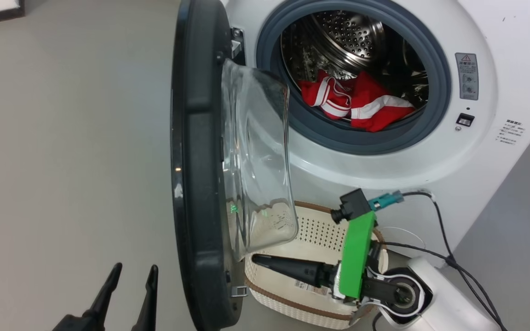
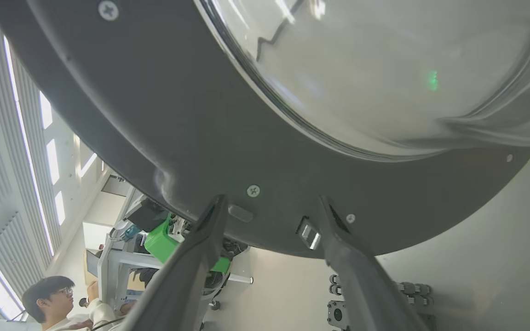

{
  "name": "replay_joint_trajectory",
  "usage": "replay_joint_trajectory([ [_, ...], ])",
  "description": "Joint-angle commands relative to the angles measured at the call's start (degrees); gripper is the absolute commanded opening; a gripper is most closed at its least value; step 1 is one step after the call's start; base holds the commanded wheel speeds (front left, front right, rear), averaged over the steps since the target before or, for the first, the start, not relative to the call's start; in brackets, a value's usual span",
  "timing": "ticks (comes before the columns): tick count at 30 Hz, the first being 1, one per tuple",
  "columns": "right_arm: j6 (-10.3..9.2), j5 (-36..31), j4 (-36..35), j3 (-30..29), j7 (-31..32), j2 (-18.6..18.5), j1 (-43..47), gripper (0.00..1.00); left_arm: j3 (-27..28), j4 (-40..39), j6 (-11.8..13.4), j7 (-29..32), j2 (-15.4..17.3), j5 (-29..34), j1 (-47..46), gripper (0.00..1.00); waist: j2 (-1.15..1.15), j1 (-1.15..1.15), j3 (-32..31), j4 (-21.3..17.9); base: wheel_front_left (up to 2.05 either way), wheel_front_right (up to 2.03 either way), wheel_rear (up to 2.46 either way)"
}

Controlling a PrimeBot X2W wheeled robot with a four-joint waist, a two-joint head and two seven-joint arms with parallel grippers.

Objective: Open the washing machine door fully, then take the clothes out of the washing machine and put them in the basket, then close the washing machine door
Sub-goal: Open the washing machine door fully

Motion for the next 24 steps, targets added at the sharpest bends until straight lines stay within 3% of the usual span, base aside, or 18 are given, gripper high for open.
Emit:
replay_joint_trajectory([
  [1,0.09,-0.99,-1.83,0.03,-2.0,-0.52,0.88,1.0,2.04,-1.26,-0.17,-0.54,0.67,-0.49,-0.28,1.0,0.0,0.0,-0.29,-0.79,0.0,0.0,0.0],
  [9,0.09,-2.44,-1.13,-0.57,-8.33,-4.27,5.3,1.0,2.41,-1.51,-0.17,-0.54,0.72,-0.49,0.63,1.0,0.0,0.0,-0.89,-2.43,0.0,0.0,0.0],
  [24,0.09,-9.15,1.15,3.91,-25.51,-11.98,14.27,1.0,4.23,-1.8,-0.17,-0.54,0.37,-0.36,2.38,1.0,0.0,0.0,-1.41,-5.31,0.0,0.0,0.0],
])
